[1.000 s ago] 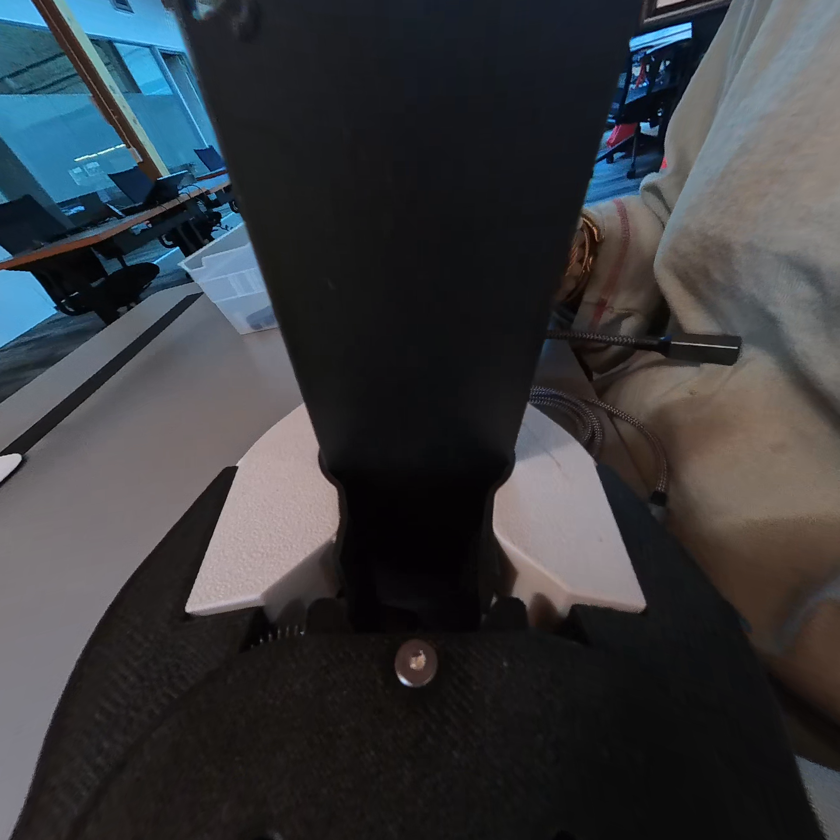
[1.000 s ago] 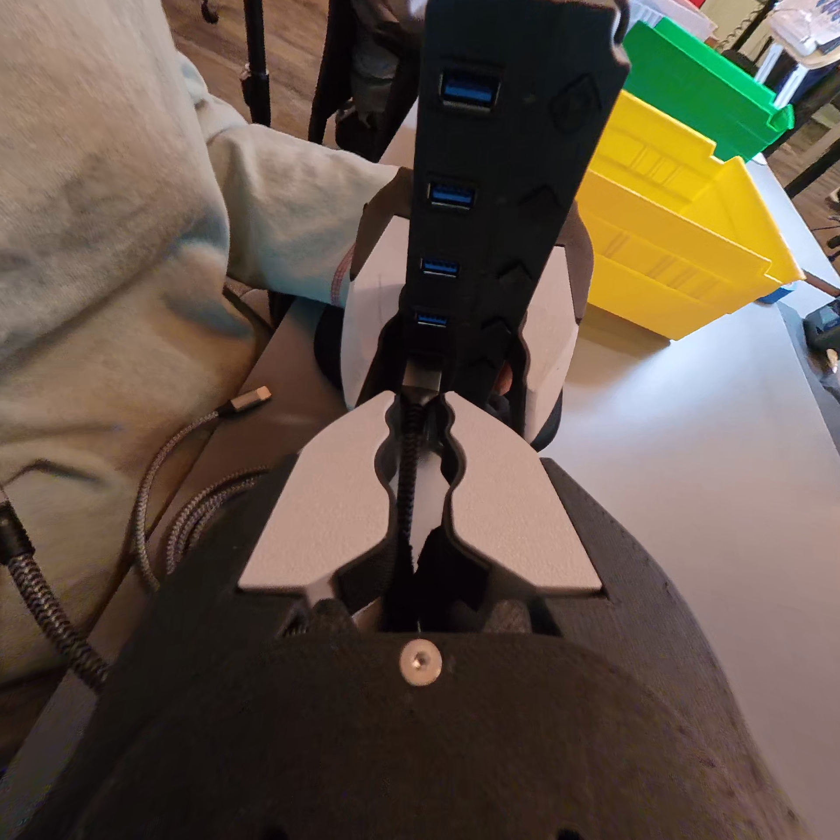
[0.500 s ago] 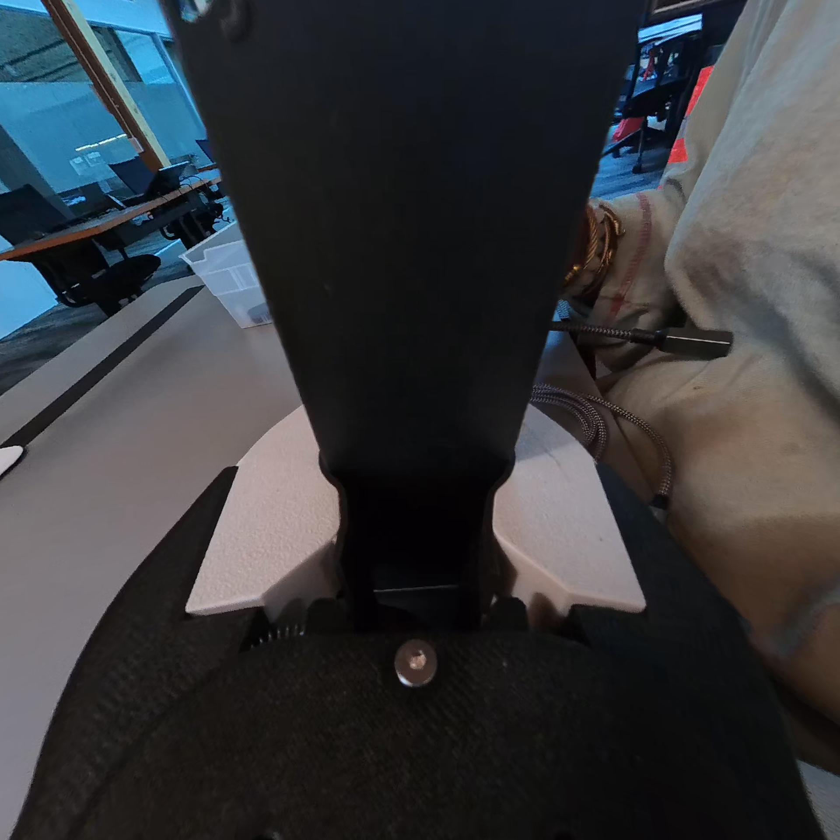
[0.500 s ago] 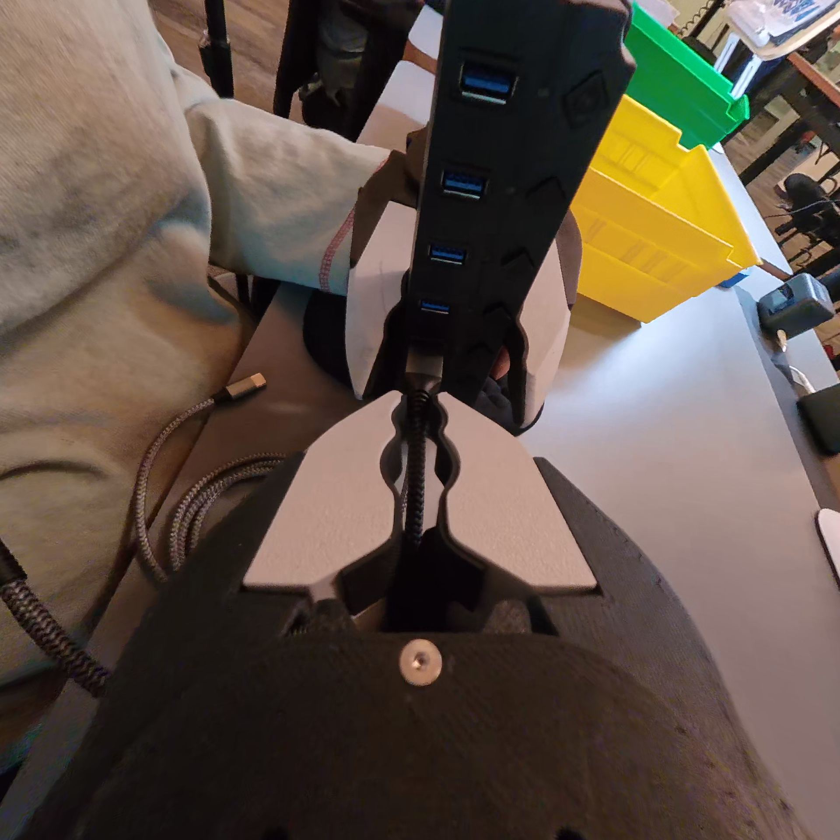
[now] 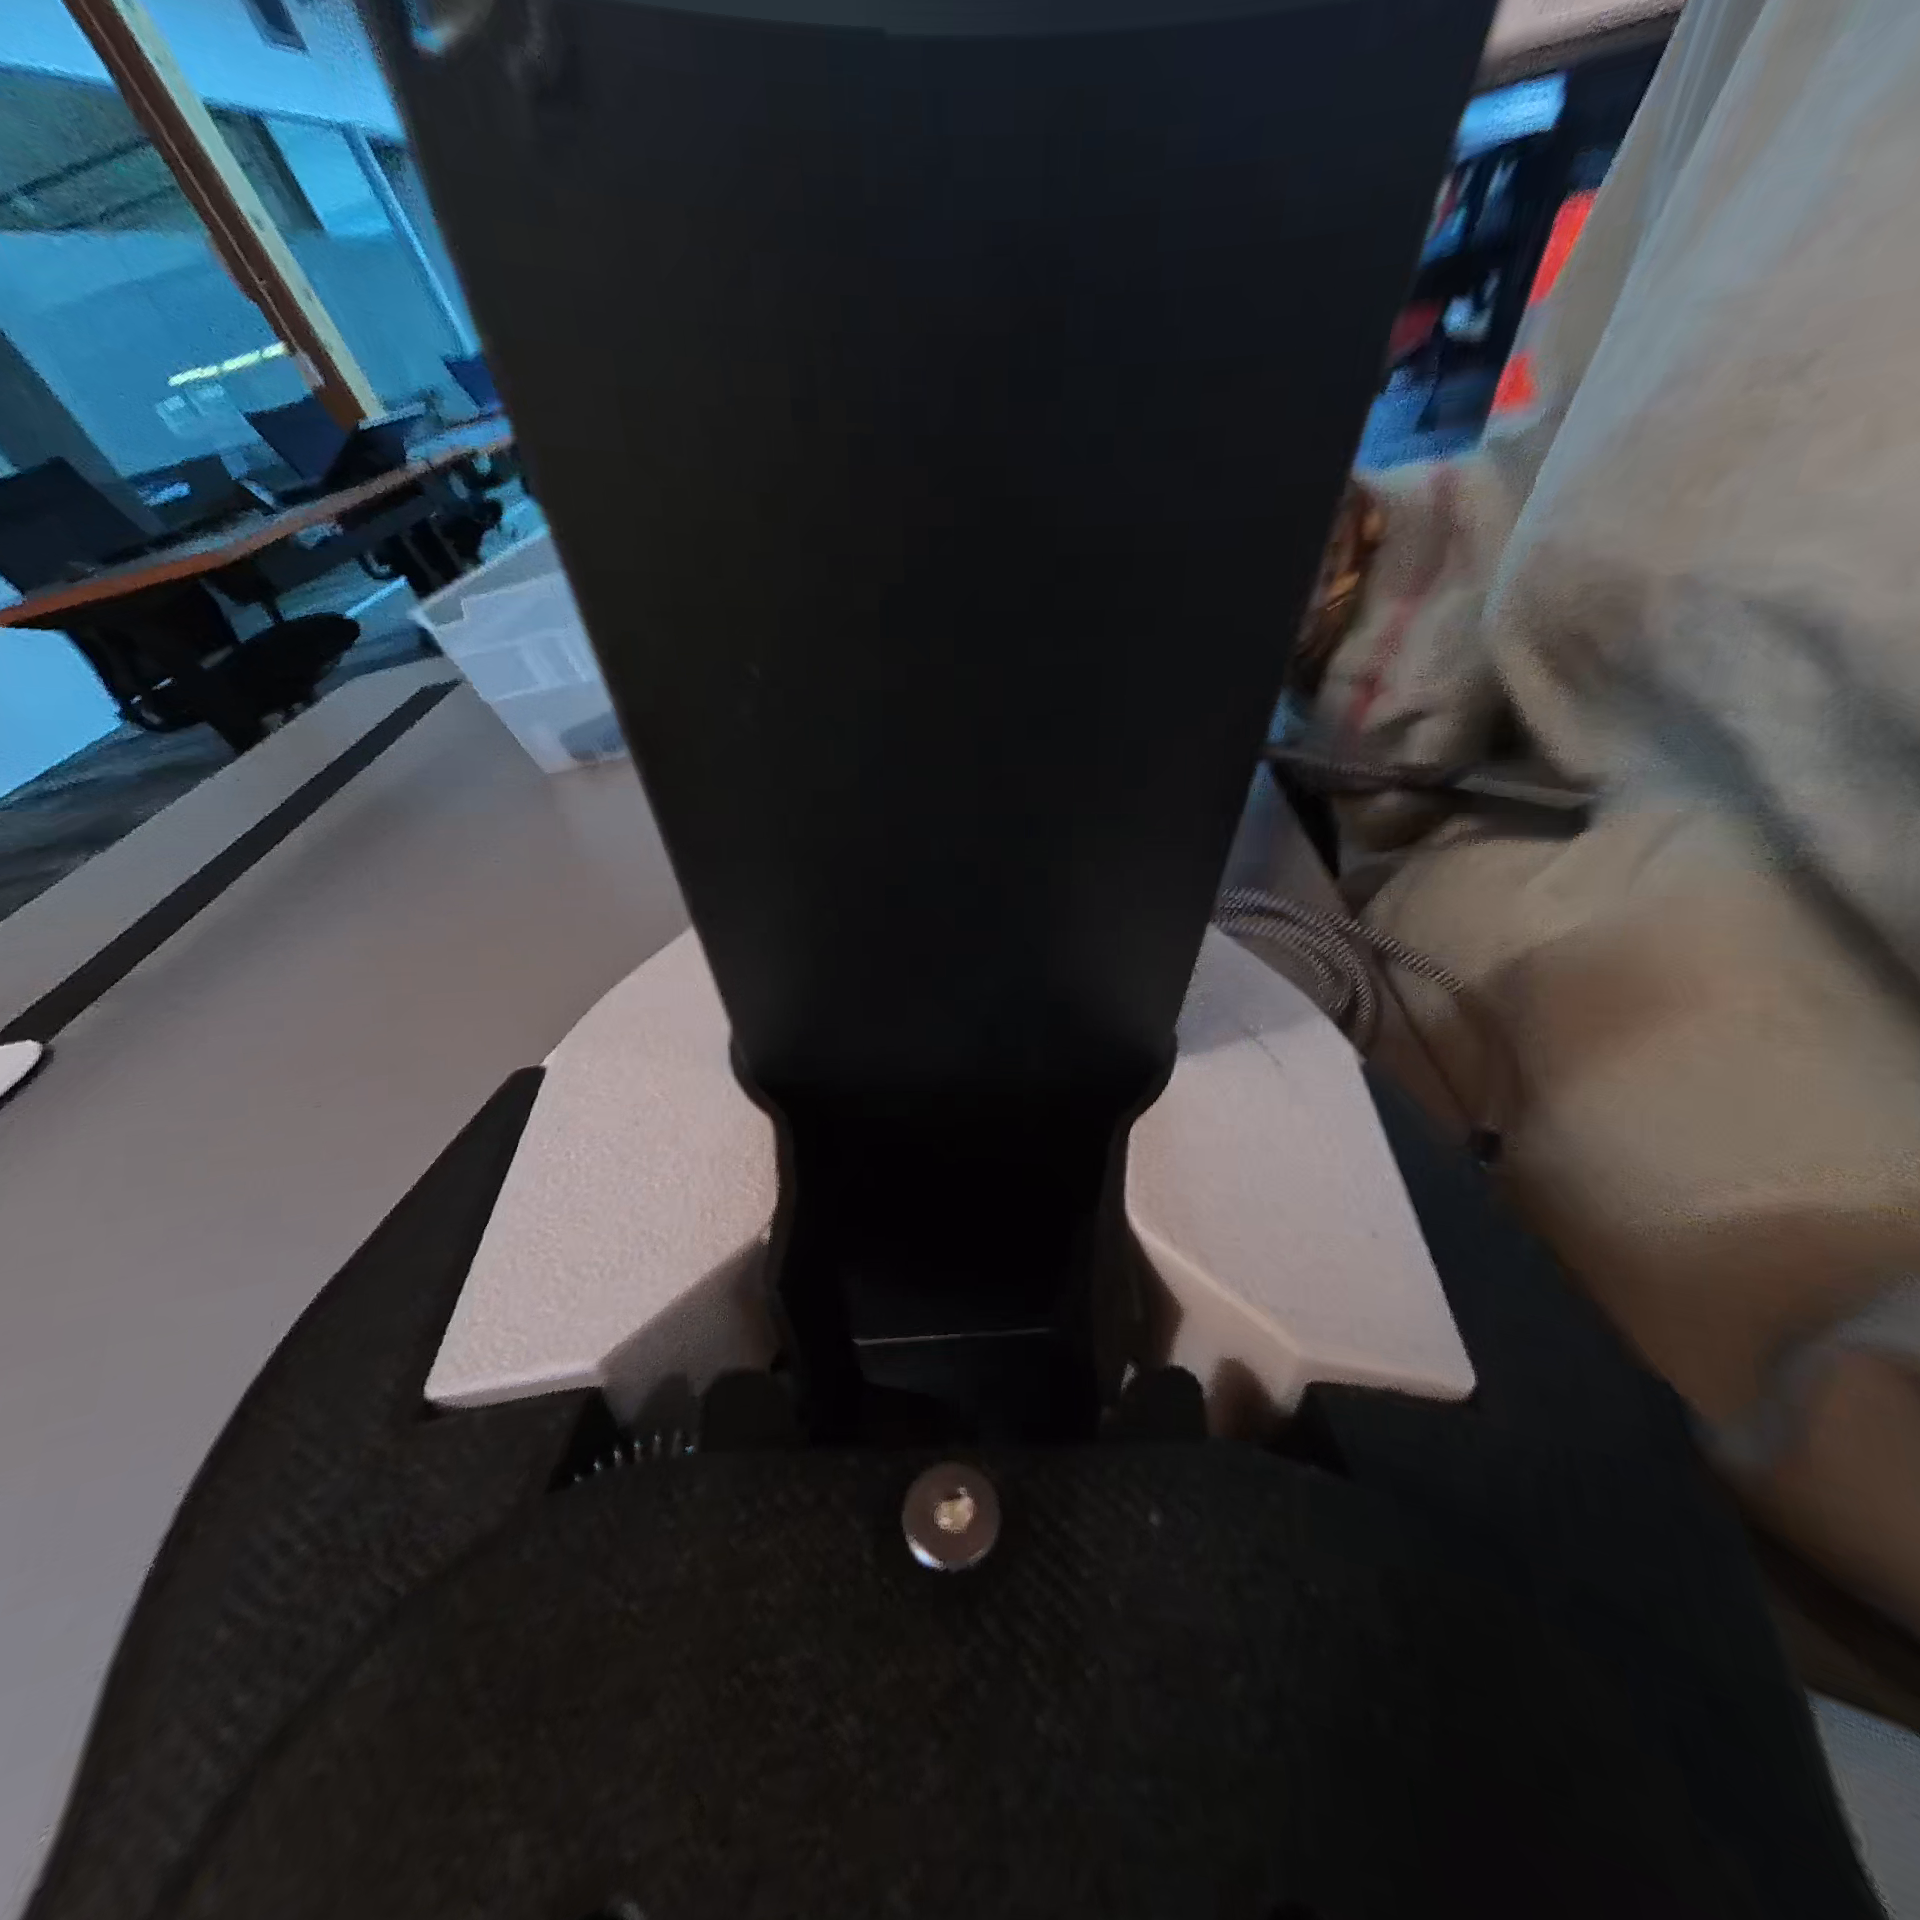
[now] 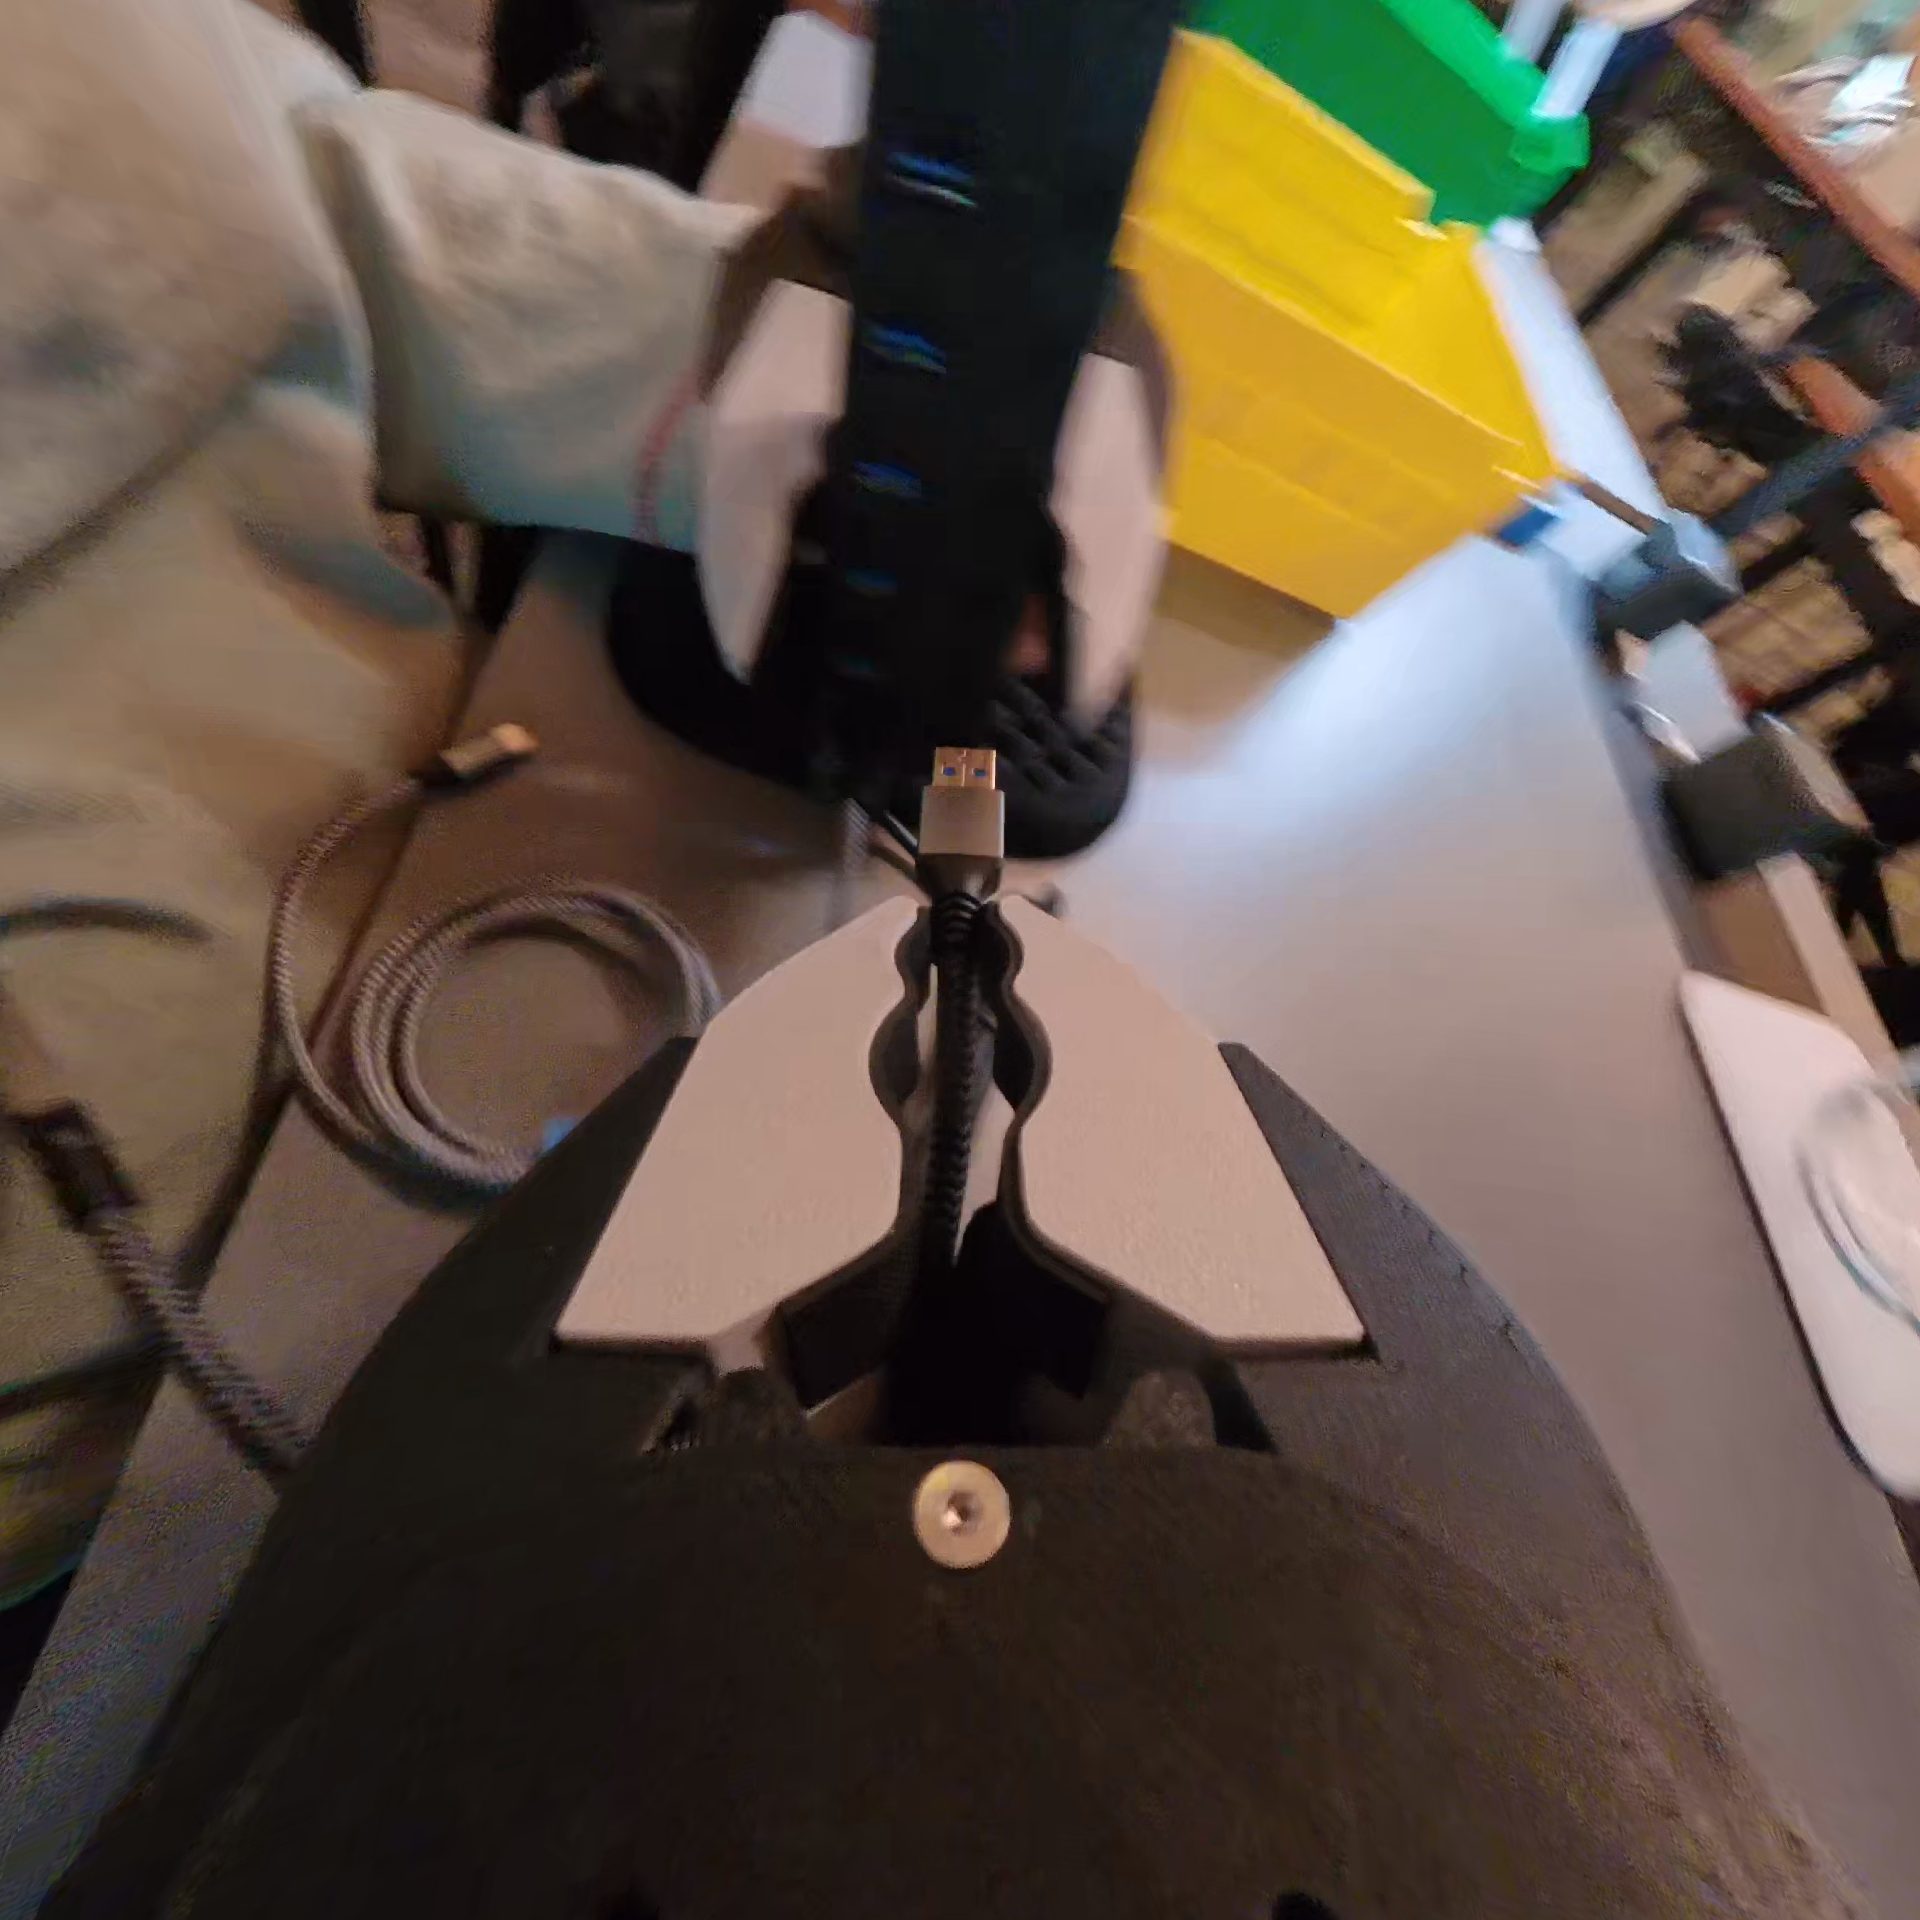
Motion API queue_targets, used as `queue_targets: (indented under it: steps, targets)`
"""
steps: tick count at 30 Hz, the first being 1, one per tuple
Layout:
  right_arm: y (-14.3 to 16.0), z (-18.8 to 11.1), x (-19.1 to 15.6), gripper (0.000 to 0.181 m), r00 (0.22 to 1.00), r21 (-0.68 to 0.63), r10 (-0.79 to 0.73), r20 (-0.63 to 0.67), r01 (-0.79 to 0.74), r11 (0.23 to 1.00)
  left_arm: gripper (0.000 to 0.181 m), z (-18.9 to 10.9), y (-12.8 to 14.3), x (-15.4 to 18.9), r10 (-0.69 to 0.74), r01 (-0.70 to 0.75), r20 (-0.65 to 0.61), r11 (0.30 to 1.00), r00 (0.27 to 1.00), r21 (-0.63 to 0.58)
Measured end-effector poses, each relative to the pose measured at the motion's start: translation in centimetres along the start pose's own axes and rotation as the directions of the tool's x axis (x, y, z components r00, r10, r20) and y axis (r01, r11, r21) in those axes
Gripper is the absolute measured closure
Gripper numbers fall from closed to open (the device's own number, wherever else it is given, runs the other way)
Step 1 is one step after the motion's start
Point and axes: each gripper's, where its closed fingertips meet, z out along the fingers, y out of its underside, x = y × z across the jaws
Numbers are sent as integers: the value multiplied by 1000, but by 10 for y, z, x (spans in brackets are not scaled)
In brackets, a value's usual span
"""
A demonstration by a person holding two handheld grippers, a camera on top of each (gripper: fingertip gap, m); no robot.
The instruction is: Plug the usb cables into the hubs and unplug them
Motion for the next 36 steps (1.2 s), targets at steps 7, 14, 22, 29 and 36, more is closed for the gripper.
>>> queue_targets:
  steps: [7,14,22,29,36]
  targets:
    - [-17,-87,29,172,972,207,85,-218,-39,978,117,-1,-1,-5,-47,47,5,999,999,6]
    - [-41,-210,83,172,617,341,201,-761,117,933,117,-1,-2,-7,-44,43,26,999,999,10]
    - [-3,-394,84,172,-146,51,72,-987,144,988,116,1,-1,-6,-24,25,34,1000,999,-10]
    - [82,-379,71,173,-160,-198,-207,-965,-70,978,117,1,-1,-6,-29,29,34,1000,999,-5]
    - [133,-350,65,172,36,-612,-622,-782,-237,755,117,1,-1,-7,-30,30,33,1000,999,-3]
